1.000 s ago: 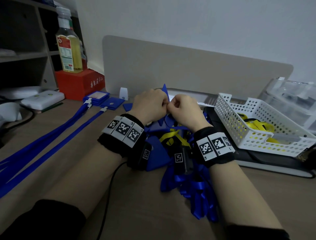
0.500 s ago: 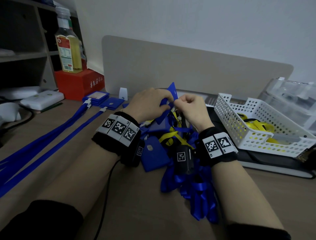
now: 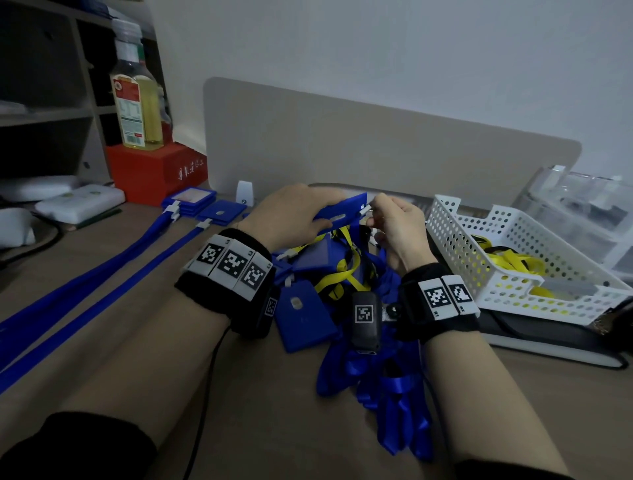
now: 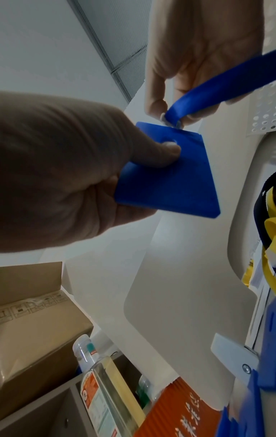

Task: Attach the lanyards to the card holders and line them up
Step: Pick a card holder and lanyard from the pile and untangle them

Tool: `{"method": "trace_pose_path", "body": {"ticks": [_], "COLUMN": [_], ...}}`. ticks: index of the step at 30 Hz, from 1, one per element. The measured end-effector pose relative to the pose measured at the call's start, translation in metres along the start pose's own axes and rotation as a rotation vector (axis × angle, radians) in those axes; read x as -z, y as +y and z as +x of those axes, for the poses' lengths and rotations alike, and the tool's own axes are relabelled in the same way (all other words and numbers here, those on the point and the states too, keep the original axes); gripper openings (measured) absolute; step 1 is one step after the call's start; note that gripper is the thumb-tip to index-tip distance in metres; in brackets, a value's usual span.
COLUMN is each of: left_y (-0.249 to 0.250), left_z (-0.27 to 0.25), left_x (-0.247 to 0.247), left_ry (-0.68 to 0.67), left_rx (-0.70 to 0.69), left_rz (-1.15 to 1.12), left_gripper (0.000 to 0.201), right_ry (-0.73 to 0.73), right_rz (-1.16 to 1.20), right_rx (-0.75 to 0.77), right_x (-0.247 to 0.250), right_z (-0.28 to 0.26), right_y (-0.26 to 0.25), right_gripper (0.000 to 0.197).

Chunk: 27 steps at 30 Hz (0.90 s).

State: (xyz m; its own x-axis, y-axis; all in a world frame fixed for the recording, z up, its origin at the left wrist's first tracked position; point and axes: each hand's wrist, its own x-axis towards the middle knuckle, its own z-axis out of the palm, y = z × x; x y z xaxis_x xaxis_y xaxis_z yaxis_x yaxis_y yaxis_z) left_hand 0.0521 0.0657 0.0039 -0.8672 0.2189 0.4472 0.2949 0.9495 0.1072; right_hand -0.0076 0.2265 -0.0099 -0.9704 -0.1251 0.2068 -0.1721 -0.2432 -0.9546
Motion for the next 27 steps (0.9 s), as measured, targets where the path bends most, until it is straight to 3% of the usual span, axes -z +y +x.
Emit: {"method": "trace_pose_path", "body": {"ticks": [11,18,27], "left_y": [0.003,0.0022,0.0009], "left_z": [0.0044,0.0027,0.0], "left_x": [-0.0016,-0.0009,0.0016], "left_ry": [0.08,0.086,0.125], "left_rx": [-0.05,-0.037,-0.027], "left_rz": [0.268,0.202,0.183], "left_gripper": [0.028,0.03,0.033], "right_ry": [0.005,-0.005,-0.014], "right_rz": [-0.058,-0.045,-0.031], "right_rx": [-0.052,-0.066,-0.101], "right_x": [0.0024,0.0022,0.0043], "right_z": [0.0022,-0.0006,-0.0001], "right_y": [0.0005,0.0007,-0.0012], "right_gripper": [0.027,0.017,0.022]}}
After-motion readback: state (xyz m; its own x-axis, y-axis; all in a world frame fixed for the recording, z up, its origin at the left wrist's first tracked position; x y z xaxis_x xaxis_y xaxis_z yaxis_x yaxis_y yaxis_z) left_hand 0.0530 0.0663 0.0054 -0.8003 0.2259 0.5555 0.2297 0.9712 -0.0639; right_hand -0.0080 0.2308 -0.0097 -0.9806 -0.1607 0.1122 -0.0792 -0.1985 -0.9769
